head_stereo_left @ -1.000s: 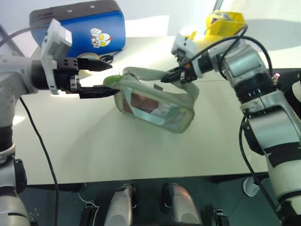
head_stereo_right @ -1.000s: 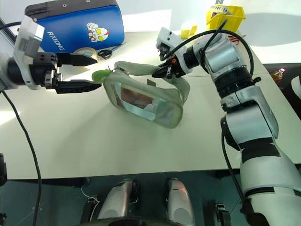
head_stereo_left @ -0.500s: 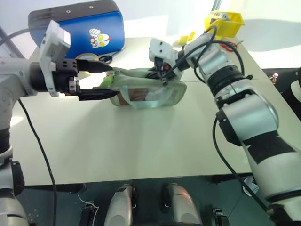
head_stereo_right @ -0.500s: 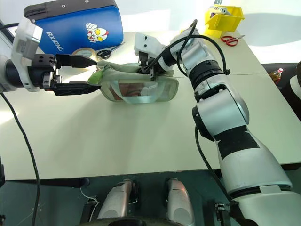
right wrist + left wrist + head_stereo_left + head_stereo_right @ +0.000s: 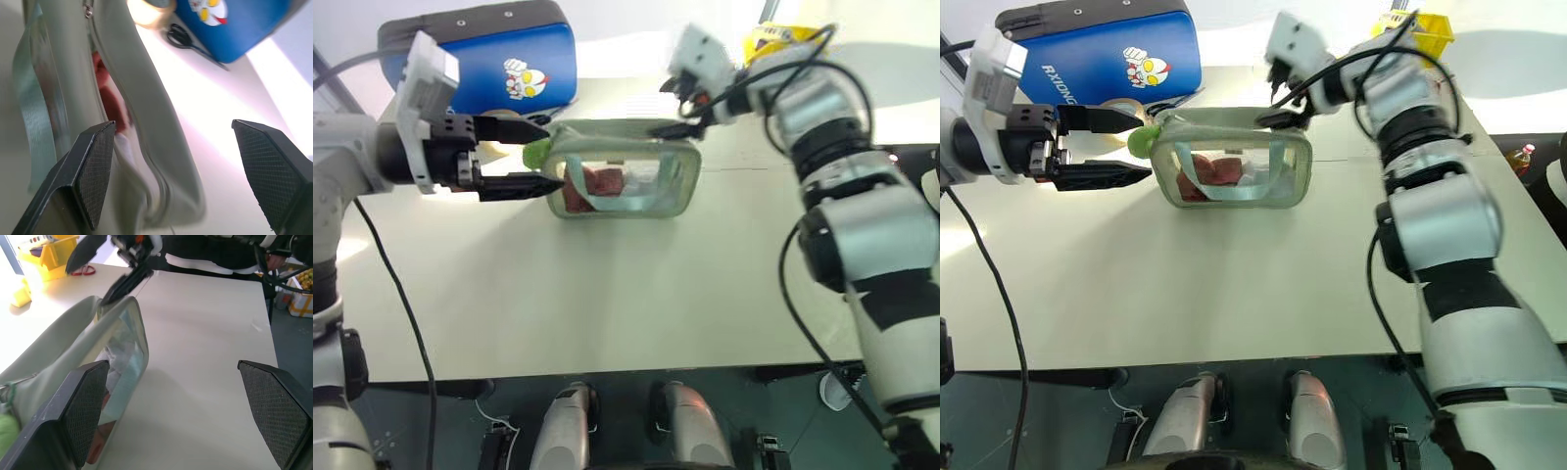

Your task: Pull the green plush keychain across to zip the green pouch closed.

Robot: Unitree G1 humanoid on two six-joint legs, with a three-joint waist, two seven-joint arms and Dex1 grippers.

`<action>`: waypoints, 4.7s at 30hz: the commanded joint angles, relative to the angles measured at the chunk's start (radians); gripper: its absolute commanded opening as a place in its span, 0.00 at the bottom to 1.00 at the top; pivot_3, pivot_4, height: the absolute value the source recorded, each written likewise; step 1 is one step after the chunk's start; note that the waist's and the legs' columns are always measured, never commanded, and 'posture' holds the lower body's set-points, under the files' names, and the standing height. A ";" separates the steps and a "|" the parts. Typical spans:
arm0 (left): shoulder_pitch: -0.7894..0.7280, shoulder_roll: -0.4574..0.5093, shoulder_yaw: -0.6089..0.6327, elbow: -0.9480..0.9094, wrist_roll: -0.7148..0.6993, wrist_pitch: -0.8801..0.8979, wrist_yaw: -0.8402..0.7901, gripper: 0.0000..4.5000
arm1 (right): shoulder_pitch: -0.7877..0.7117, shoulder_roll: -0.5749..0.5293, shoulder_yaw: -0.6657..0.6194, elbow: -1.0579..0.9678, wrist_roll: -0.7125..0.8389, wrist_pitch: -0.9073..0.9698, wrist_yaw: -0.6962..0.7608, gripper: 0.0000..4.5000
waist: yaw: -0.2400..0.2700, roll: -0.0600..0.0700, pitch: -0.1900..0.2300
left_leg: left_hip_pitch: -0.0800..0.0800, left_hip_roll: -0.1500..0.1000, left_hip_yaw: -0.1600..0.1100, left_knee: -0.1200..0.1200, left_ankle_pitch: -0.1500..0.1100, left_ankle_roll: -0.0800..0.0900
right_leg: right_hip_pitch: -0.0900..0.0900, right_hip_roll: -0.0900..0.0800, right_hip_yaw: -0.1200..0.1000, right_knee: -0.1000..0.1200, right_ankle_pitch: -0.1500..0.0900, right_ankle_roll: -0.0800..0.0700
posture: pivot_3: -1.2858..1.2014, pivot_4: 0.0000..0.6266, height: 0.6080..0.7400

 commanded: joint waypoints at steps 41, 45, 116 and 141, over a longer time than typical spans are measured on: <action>0.152 -0.204 0.140 0.335 0.162 -0.223 0.276 1.00 | 0.266 0.159 0.034 -0.517 0.055 0.228 0.099 0.00 | -0.024 0.000 0.000 | 0.011 0.001 0.000 -0.001 -0.002 0.002 | 0.010 -0.001 0.000 0.000 0.000 0.000 | 0.52 0.24 1.00; 0.109 -0.229 0.140 0.402 0.184 -0.268 0.296 0.81 | 0.269 0.161 0.034 -0.518 0.054 0.239 0.092 0.00 | -0.024 -0.001 0.000 | 0.011 0.001 0.000 -0.001 -0.003 0.003 | 0.010 -0.001 0.000 0.000 0.000 0.000 | 0.52 0.24 1.00; -0.102 -0.258 -0.151 0.605 0.569 -0.694 0.111 0.00 | 0.213 0.140 -0.019 -0.523 0.107 0.294 0.061 0.65 | -0.023 0.000 0.000 | 0.011 0.001 0.001 -0.001 -0.005 0.007 | 0.010 -0.001 -0.001 0.000 0.000 0.000 | 0.52 0.24 1.00; -0.093 -0.260 -0.139 0.557 0.556 -0.661 0.096 0.00 | 0.134 0.311 -0.023 -0.284 0.060 0.141 -0.158 0.01 | -0.023 0.000 0.000 | 0.010 0.001 0.001 -0.001 -0.005 0.007 | 0.010 -0.001 -0.001 0.000 0.000 0.000 | 0.52 0.24 1.00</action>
